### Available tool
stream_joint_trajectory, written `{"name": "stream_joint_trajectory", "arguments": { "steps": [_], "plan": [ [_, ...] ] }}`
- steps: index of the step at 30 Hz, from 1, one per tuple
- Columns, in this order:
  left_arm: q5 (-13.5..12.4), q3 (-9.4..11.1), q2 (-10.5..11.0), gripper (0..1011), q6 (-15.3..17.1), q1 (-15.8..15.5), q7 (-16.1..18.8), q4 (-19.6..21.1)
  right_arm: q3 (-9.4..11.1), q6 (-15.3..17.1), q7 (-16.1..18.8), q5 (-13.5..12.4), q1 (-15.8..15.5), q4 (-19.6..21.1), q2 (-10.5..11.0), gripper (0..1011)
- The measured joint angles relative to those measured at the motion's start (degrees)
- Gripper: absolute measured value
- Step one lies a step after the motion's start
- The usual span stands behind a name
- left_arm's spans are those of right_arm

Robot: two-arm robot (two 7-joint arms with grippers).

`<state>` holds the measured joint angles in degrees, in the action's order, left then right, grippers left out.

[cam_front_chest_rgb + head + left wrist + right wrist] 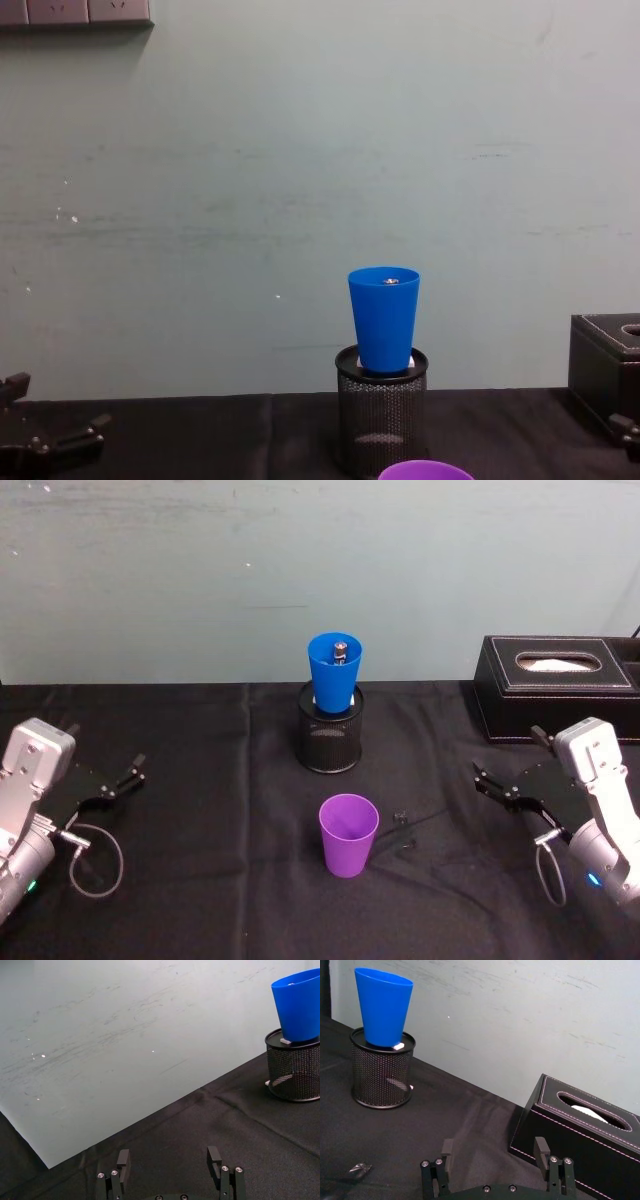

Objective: Pick up one cup with a gripper and tap it against the other cup.

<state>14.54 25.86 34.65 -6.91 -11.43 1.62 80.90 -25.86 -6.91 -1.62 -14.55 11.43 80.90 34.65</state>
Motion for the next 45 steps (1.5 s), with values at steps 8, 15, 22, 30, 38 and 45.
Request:
{"name": "stream_joint_trajectory", "arguments": {
  "steps": [8,15,22,30,38,45],
  "plan": [
    [0.00,0.00,0.00,1000,0.00,0.00,0.00,0.00,0.00,0.00,0.00,0.00,0.00,0.00,0.00,1003],
    [0.00,0.00,0.00,1000,0.00,0.00,0.00,0.00,0.00,0.00,0.00,0.00,0.00,0.00,0.00,1003],
    [0.00,0.00,0.00,1000,0.00,0.00,0.00,0.00,0.00,0.00,0.00,0.00,0.00,0.00,0.00,1003],
    [0.00,0.00,0.00,1000,0.00,0.00,0.00,0.00,0.00,0.00,0.00,0.00,0.00,0.00,0.00,1003],
    [0.00,0.00,0.00,1000,0.00,0.00,0.00,0.00,0.00,0.00,0.00,0.00,0.00,0.00,0.00,1003],
    [0.00,0.00,0.00,1000,0.00,0.00,0.00,0.00,0.00,0.00,0.00,0.00,0.00,0.00,0.00,1003]
  ]
}}
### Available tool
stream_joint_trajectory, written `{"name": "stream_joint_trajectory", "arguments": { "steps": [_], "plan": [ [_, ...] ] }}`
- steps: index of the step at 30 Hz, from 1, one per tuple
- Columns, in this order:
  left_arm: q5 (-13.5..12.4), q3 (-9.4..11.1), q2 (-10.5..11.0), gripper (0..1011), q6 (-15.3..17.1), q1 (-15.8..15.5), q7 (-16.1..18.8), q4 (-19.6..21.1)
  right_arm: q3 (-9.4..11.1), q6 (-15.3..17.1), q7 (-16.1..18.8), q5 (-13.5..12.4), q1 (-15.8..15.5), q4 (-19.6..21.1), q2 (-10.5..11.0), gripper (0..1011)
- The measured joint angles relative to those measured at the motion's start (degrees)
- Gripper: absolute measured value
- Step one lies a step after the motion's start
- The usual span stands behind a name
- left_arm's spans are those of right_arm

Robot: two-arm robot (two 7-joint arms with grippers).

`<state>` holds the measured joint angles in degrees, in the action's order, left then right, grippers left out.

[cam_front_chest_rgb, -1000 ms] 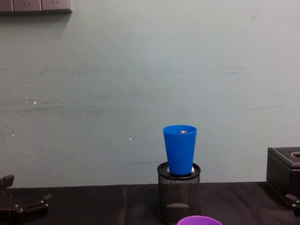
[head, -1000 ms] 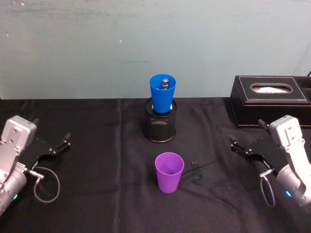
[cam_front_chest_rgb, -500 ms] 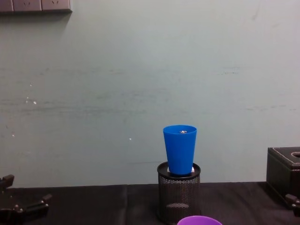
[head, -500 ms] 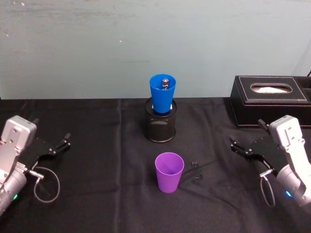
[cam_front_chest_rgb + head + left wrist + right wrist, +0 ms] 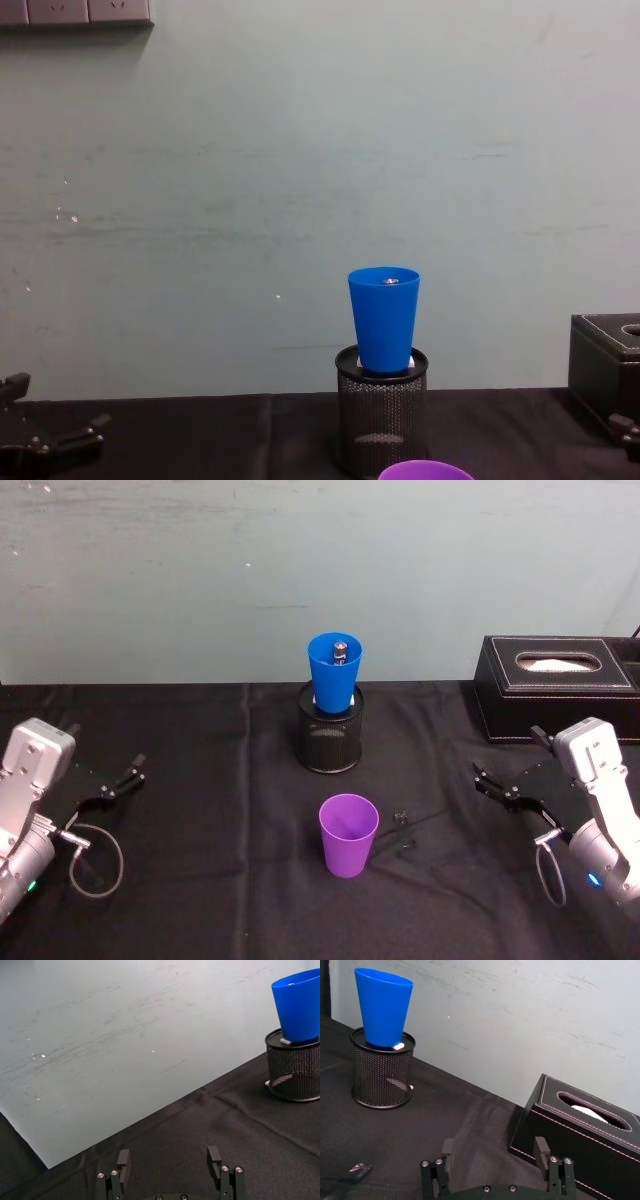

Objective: Pick up one cup with a gripper and tap it against the other cup.

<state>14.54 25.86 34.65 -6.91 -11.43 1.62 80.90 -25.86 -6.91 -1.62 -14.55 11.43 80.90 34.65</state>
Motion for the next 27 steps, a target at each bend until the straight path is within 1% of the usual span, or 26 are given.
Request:
{"name": "stream_joint_trajectory", "arguments": {
  "steps": [27],
  "plan": [
    [0.00,0.00,0.00,1000,0.00,0.00,0.00,0.00,0.00,0.00,0.00,0.00,0.00,0.00,0.00,1002]
  ]
}}
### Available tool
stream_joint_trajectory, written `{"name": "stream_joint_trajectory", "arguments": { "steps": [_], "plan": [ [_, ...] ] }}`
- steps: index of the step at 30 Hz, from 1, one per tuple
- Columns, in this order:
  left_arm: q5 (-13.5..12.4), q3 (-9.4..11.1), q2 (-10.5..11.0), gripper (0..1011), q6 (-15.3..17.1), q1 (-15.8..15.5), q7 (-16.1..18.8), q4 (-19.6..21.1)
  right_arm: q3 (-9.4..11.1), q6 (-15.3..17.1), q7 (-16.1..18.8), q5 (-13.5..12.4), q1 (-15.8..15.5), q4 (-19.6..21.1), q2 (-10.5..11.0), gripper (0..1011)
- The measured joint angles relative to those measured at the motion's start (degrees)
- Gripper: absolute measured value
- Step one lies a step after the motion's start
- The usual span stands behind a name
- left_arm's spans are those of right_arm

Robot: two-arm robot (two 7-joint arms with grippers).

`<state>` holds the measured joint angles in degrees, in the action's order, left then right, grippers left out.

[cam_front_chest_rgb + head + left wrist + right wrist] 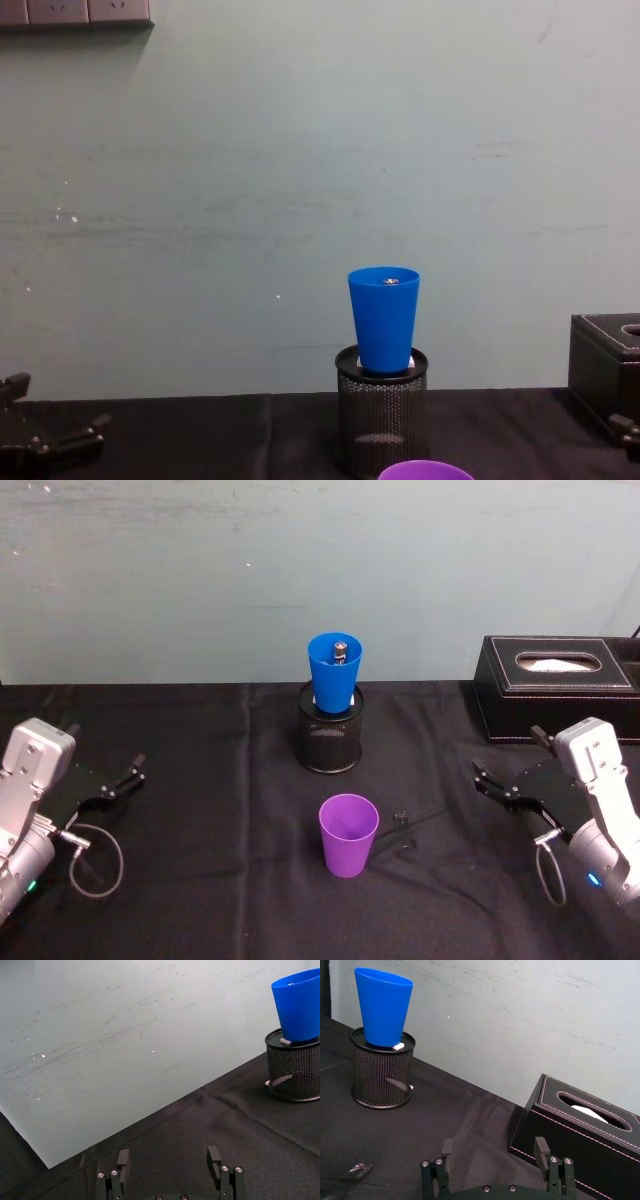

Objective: Pick up one cup with a gripper and tap it against the other cup.

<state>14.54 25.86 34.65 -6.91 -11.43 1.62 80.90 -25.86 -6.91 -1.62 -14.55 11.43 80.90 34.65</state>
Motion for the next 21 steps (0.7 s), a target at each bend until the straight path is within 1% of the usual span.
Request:
{"name": "stream_joint_trajectory", "arguments": {
  "steps": [21],
  "plan": [
    [0.00,0.00,0.00,1000,0.00,0.00,0.00,0.00,0.00,0.00,0.00,0.00,0.00,0.00,0.00,1002]
  ]
}}
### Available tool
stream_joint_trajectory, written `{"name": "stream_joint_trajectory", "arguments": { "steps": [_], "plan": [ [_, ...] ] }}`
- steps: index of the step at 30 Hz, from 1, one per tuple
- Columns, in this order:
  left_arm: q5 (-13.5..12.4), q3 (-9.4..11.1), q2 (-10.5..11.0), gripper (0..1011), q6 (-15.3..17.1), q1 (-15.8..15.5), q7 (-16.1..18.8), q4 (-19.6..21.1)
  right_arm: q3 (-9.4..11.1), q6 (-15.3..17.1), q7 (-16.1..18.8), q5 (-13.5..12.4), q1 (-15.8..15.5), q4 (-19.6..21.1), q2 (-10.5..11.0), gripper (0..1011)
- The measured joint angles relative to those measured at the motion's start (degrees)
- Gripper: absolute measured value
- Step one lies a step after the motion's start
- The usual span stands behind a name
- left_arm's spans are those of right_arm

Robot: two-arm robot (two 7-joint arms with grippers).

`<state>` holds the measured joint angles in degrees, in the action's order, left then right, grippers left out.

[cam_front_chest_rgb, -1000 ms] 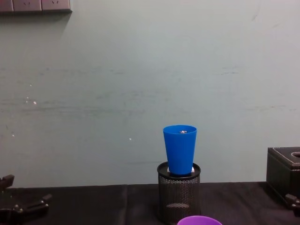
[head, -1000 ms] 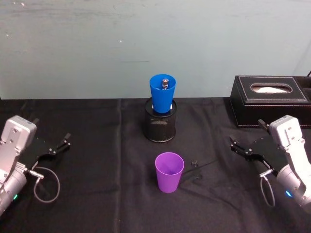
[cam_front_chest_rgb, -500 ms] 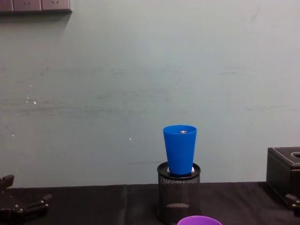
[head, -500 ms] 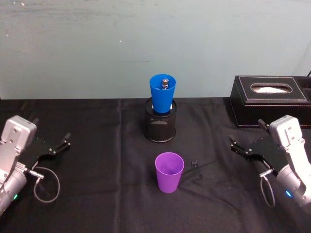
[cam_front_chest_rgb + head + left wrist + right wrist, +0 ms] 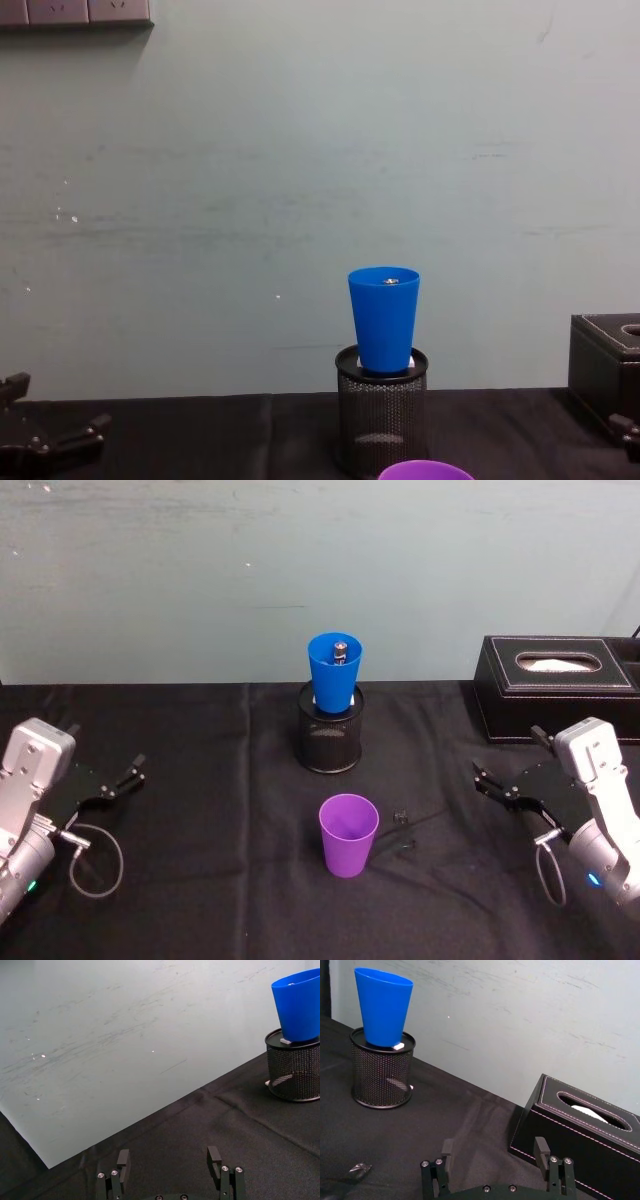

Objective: Pick up one cup with a gripper and tap it against the other cup.

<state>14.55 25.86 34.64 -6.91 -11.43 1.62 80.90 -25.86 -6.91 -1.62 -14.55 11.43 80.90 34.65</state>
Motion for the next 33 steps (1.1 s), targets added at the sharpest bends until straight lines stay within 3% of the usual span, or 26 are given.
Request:
{"name": "stream_joint_trajectory", "arguments": {
  "steps": [10,16,22,28,33],
  "plan": [
    [0.00,0.00,0.00,1000,0.00,0.00,0.00,0.00,2.08,-0.61,1.03,0.01,-0.72,2.03,-0.10,1002],
    [0.00,0.00,0.00,1000,0.00,0.00,0.00,0.00,3.98,-2.15,4.87,-3.31,-4.40,6.39,1.33,1003],
    [0.00,0.00,0.00,1000,0.00,0.00,0.00,0.00,4.19,-3.44,15.35,-10.28,-8.88,8.54,3.57,1003],
    [0.00,0.00,0.00,1000,0.00,0.00,0.00,0.00,1.92,-4.96,24.62,-13.03,-10.23,7.08,3.82,1003],
    [0.00,0.00,0.00,1000,0.00,0.00,0.00,0.00,0.47,-5.43,28.77,-13.55,-9.63,5.35,2.48,1003]
  ]
}}
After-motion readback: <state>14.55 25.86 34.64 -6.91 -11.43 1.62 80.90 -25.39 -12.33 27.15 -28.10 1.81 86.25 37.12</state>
